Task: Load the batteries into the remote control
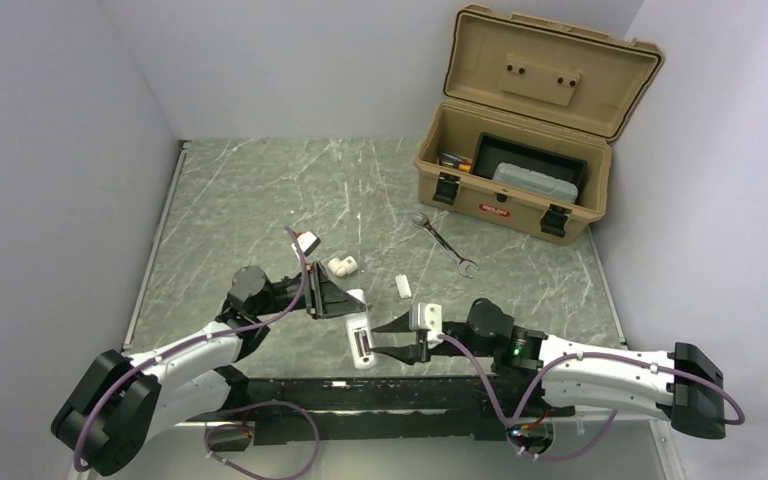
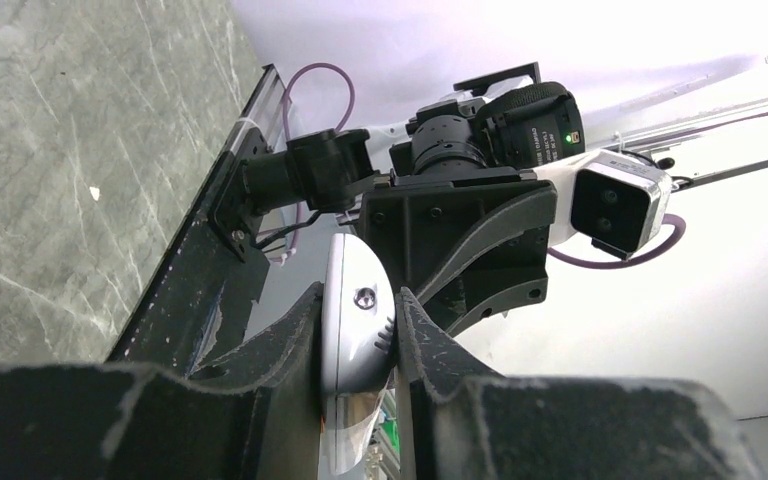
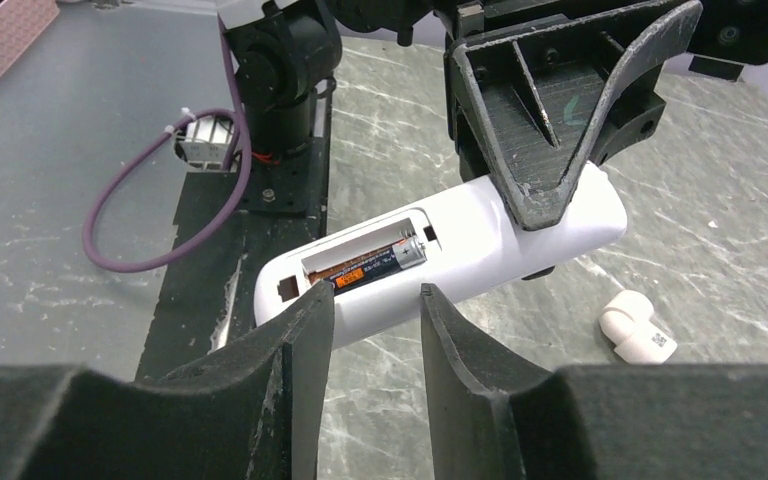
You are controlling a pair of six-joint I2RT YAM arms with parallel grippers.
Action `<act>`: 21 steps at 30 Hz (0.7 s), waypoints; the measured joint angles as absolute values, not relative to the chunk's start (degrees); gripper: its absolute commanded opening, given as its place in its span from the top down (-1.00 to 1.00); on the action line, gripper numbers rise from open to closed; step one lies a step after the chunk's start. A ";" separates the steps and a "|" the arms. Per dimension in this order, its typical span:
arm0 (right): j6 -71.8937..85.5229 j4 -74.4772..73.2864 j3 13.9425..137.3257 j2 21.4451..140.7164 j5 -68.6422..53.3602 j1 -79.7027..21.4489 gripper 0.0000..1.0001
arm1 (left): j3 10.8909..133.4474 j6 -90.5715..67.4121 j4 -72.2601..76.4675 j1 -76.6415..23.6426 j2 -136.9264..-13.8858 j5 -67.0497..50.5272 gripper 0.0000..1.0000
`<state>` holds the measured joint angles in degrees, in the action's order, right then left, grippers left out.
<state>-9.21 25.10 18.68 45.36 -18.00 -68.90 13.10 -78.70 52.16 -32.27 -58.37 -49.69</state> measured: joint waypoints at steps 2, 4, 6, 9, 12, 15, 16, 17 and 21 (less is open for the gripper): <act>-8.88 25.19 18.68 45.36 -17.85 -68.90 0.20 | 13.10 -78.70 52.42 -32.27 -58.37 -49.69 1.00; -8.27 25.54 18.50 45.25 -17.39 -68.90 0.07 | 13.10 -78.61 52.40 -32.27 -58.37 -49.67 1.00; -7.20 26.28 17.82 44.75 -16.56 -68.95 -0.10 | 13.10 -78.11 52.05 -32.27 -58.33 -49.67 1.00; -5.10 27.16 15.92 43.20 -14.94 -68.93 -0.28 | 13.10 -76.88 50.92 -32.27 -57.93 -49.54 1.00; -2.92 27.49 13.58 40.56 -12.25 -68.90 -0.41 | 13.15 -76.12 49.50 -32.29 -57.01 -49.65 1.00; -0.21 27.46 11.16 38.37 -9.37 -68.71 -0.49 | 13.41 -75.81 48.64 -32.34 -56.05 -49.67 1.00; 0.89 27.49 10.59 37.78 -8.56 -68.66 -0.53 | 13.52 -75.70 48.49 -32.34 -55.94 -49.67 1.00; 1.85 27.51 10.28 37.36 -7.79 -68.64 -0.57 | 13.58 -75.59 48.38 -32.34 -55.88 -49.67 1.00; 8.29 30.46 9.37 35.42 -4.49 -67.81 -0.64 | 13.80 -74.41 46.96 -32.34 -55.83 -49.65 1.00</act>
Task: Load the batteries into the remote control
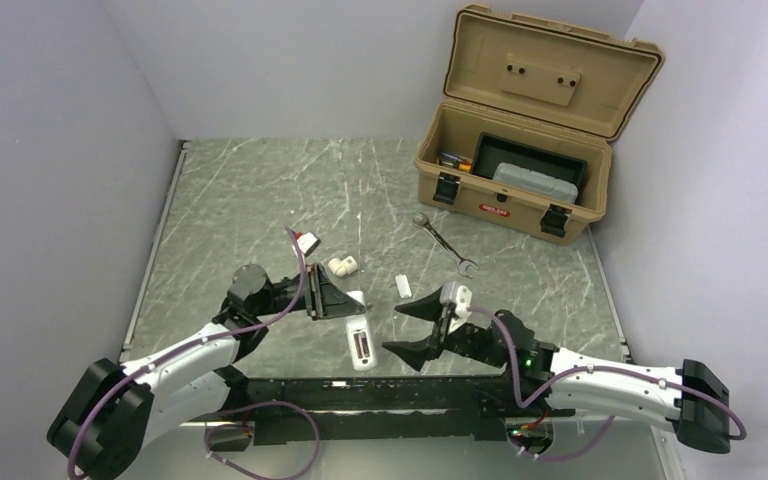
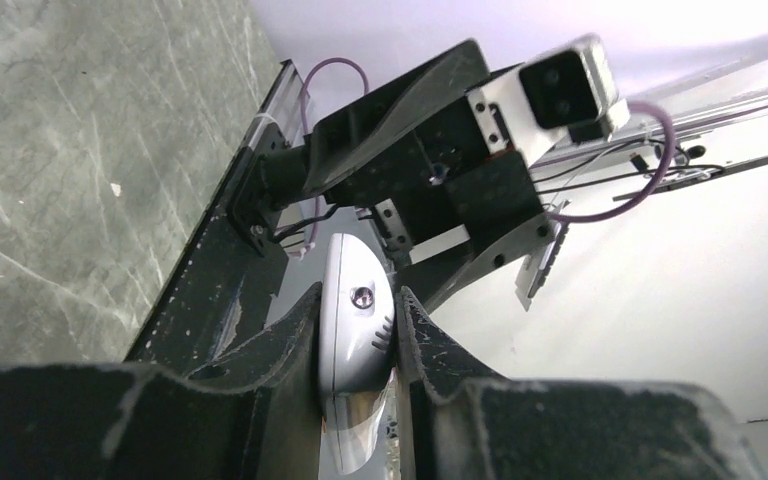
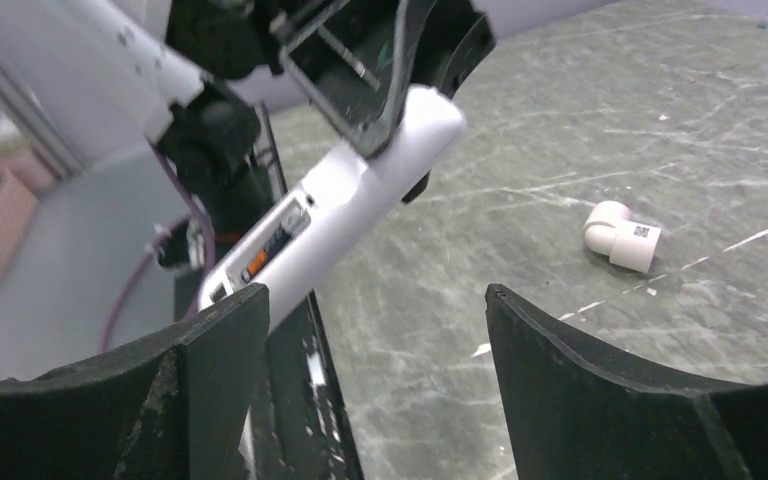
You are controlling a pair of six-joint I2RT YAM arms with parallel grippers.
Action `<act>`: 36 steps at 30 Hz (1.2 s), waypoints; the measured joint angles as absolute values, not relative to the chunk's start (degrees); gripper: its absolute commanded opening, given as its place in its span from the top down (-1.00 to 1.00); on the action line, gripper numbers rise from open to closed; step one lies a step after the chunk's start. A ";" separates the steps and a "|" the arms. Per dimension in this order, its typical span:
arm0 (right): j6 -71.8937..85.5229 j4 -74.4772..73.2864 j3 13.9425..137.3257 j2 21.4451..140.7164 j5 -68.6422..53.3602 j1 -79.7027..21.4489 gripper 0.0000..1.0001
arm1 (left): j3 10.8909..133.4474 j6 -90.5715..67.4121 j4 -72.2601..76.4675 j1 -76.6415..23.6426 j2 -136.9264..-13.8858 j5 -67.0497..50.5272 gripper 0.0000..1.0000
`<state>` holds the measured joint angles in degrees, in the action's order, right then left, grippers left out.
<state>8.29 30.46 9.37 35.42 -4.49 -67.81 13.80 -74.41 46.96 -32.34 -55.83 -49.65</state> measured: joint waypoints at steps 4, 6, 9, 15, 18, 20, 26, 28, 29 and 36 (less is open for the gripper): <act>16.16 33.67 8.60 33.54 -1.61 -66.52 -0.68 | 14.15 -71.88 43.88 -32.34 -55.27 -49.54 1.00; 20.64 34.41 8.60 33.26 0.25 -65.82 -0.68 | 14.37 -70.22 42.00 -32.34 -54.81 -49.30 1.00; 26.33 33.21 9.13 33.95 1.72 -64.66 -0.69 | 14.94 -67.85 39.31 -32.34 -54.08 -48.82 1.00; 35.03 28.73 15.16 41.43 -1.56 -61.95 -0.66 | 15.73 -65.60 38.20 -32.34 -53.74 -48.29 1.00; 38.06 29.76 16.05 44.80 -5.02 -61.58 -0.65 | 15.73 -65.60 38.61 -32.34 -53.91 -48.16 1.00; 40.03 31.57 16.05 47.33 -7.22 -61.56 -0.65 | 15.73 -65.63 39.22 -32.34 -54.28 -48.16 1.00; 43.70 35.24 16.05 53.60 -11.35 -61.56 -0.66 | 15.73 -65.65 40.03 -32.34 -54.63 -48.16 1.00; 44.42 36.69 16.05 54.24 -12.29 -61.56 -0.66 | 15.73 -65.65 40.03 -32.34 -54.63 -48.16 1.00; 44.71 37.45 16.05 54.46 -12.67 -61.56 -0.66 | 15.73 -65.63 40.03 -32.34 -54.61 -48.16 1.00; 47.05 41.63 16.05 56.88 -13.34 -61.56 -0.46 | 15.73 -65.67 40.05 -32.34 -54.61 -48.16 1.00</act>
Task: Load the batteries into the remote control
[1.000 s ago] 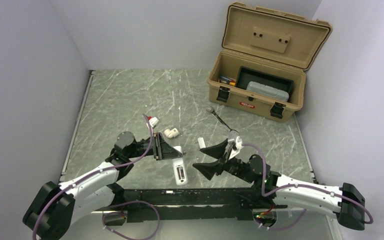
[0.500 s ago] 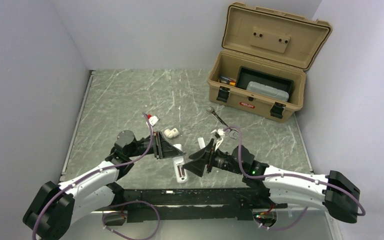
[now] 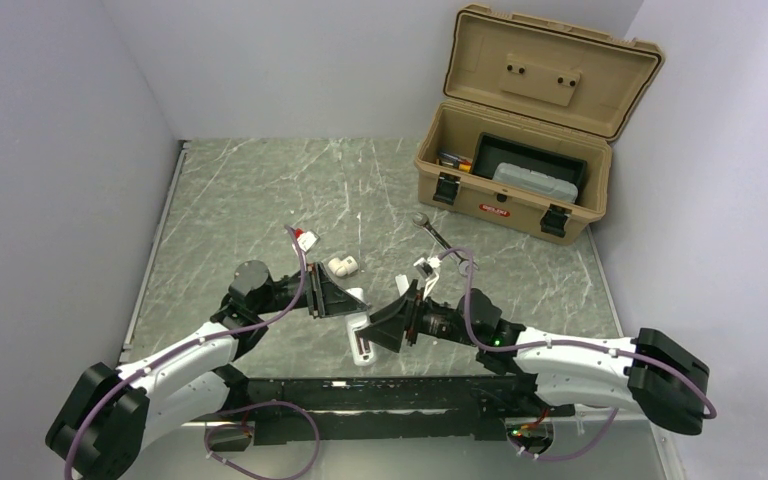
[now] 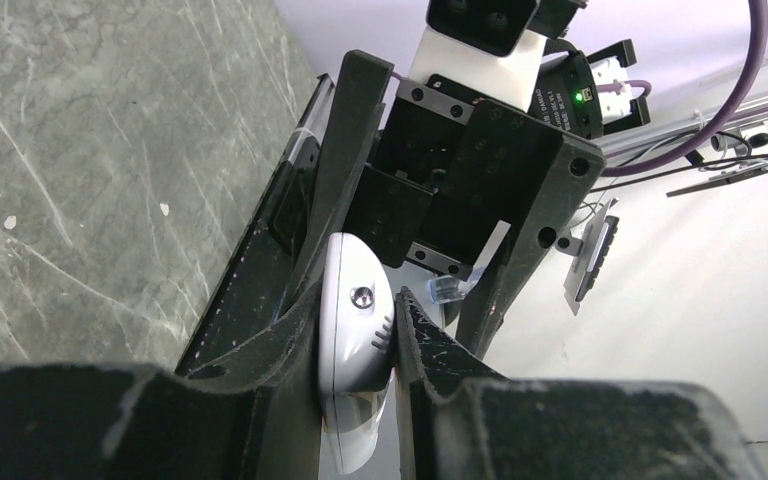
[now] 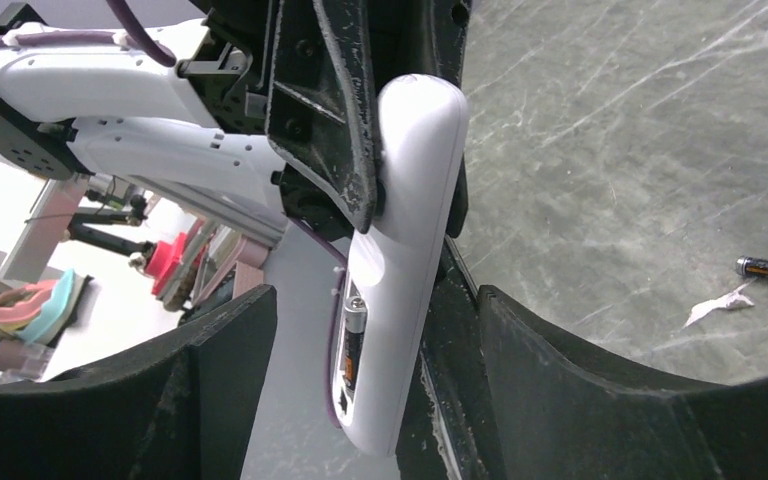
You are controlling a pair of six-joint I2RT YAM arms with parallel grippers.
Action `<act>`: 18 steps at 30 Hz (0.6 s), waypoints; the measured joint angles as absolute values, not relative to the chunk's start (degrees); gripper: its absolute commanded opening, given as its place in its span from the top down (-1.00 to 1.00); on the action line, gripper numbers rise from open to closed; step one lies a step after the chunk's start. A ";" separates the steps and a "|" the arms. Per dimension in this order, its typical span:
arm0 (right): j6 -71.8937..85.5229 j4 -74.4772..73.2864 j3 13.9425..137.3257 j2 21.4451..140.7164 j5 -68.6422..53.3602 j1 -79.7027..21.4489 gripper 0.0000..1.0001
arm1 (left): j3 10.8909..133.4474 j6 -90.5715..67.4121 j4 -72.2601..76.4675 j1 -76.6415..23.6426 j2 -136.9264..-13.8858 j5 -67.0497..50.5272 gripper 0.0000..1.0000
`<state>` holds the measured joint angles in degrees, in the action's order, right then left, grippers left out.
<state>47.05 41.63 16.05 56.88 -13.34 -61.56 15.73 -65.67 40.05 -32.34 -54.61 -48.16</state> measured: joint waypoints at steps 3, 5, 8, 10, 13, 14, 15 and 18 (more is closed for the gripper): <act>48.16 43.05 16.05 58.61 -13.41 -61.56 -0.34 | 15.73 -65.67 40.05 -32.34 -54.61 -48.16 1.00; 48.56 43.86 16.05 59.46 -13.58 -61.56 -0.28 | 15.73 -65.65 40.05 -32.34 -54.59 -48.16 1.00; 49.06 44.62 16.05 60.25 -13.85 -61.56 -0.19 | 15.73 -65.65 40.03 -32.34 -54.59 -48.16 1.00; 49.19 45.08 16.05 60.55 -14.02 -61.56 -0.08 | 15.73 -65.65 40.03 -32.34 -54.59 -48.16 1.00; 49.32 45.45 16.05 60.86 -14.11 -61.54 0.09 | 15.73 -65.69 40.07 -32.34 -54.59 -48.16 1.00; 49.32 45.58 16.05 60.95 -14.13 -61.54 0.15 | 15.73 -65.69 40.07 -32.34 -54.59 -48.16 1.00; 49.43 45.69 16.05 61.08 -14.17 -61.52 0.23 | 15.73 -65.71 40.10 -32.34 -54.59 -48.16 1.00; 49.54 46.24 16.05 61.71 -14.61 -61.52 0.49 | 15.73 -65.78 40.23 -32.34 -54.59 -48.18 1.00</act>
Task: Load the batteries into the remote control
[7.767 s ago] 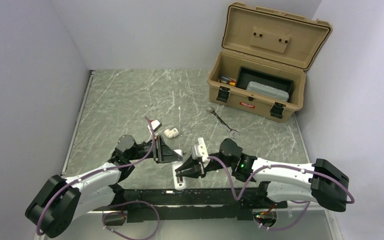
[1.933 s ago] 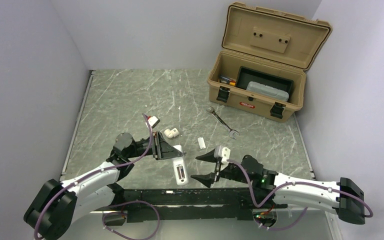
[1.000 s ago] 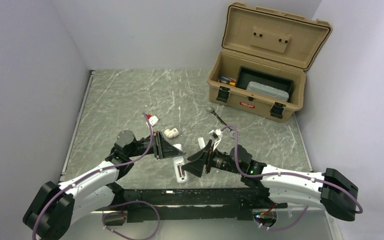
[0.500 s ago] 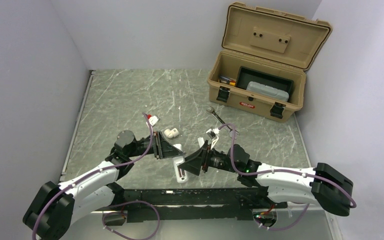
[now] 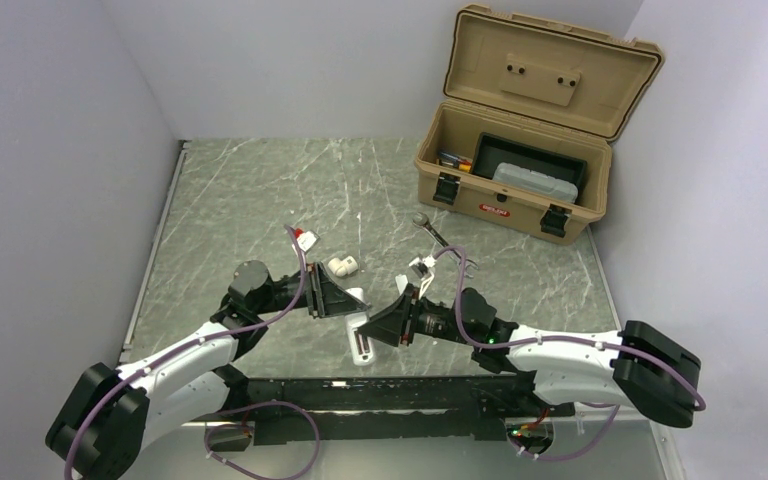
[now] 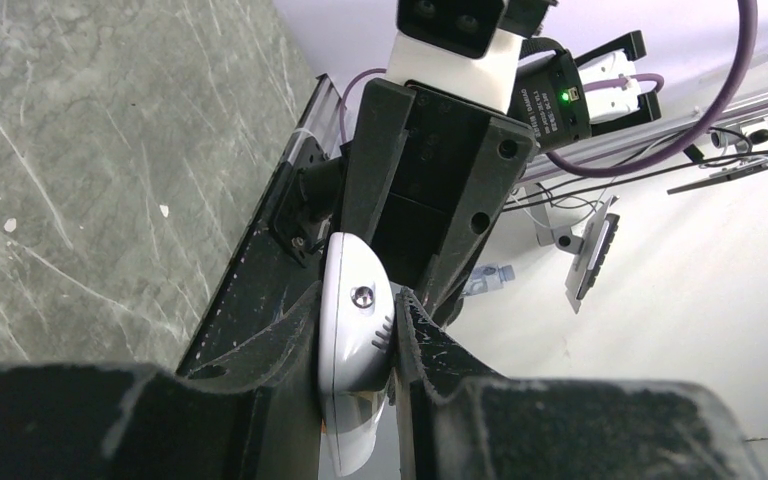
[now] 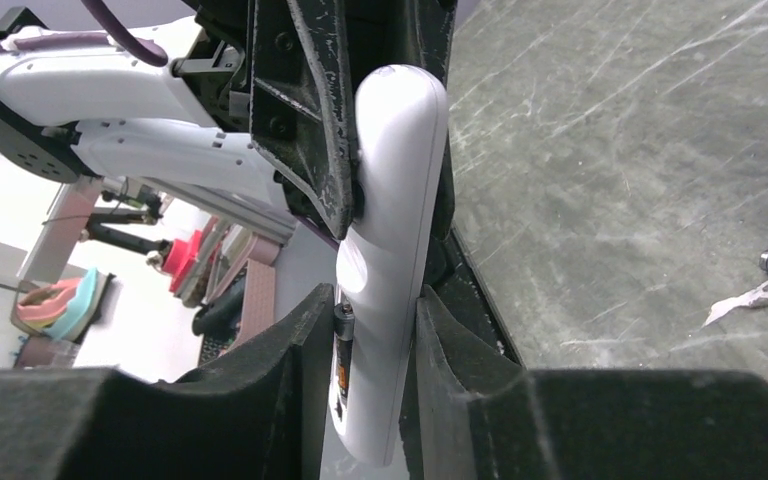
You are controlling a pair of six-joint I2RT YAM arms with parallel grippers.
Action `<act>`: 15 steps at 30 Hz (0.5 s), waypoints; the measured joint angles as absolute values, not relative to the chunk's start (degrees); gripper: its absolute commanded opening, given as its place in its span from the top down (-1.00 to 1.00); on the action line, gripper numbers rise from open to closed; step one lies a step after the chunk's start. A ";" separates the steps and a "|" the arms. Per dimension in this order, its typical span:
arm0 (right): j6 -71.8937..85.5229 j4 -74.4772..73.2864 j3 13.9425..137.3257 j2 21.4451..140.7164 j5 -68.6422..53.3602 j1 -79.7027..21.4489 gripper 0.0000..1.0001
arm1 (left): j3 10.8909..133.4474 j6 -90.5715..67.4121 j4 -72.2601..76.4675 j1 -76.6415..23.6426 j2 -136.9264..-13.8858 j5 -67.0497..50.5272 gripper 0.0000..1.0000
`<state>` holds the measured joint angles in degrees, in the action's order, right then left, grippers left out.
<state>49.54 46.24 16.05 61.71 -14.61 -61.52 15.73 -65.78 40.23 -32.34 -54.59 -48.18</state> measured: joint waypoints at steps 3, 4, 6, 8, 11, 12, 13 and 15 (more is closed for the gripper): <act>50.13 46.96 16.03 62.33 -15.29 -61.25 0.71 | 15.73 -65.60 40.69 -32.32 -54.59 -48.21 1.00; 50.15 47.13 16.03 62.39 -15.42 -61.23 0.76 | 15.73 -65.58 40.77 -32.32 -54.59 -48.23 1.00; 50.15 47.55 16.03 62.70 -15.62 -61.17 0.84 | 15.73 -65.58 40.88 -32.32 -54.59 -48.25 1.00; 50.13 47.77 16.03 62.92 -15.75 -61.10 0.94 | 15.73 -65.58 40.91 -32.27 -54.59 -48.23 1.00; 50.09 47.88 16.03 63.09 -16.01 -61.04 1.00 | 15.68 -65.58 40.93 -32.25 -54.61 -48.25 1.00; 49.98 47.88 16.03 63.16 -16.14 -61.01 1.00 | 15.66 -65.58 40.95 -32.27 -54.61 -48.29 1.00; 49.89 47.88 16.03 63.24 -16.25 -60.99 1.00 | 15.64 -65.58 40.93 -32.27 -54.63 -48.34 1.00; 49.47 47.77 16.19 63.53 -16.64 -60.88 1.00 | 15.62 -65.56 40.93 -32.25 -54.78 -48.40 1.00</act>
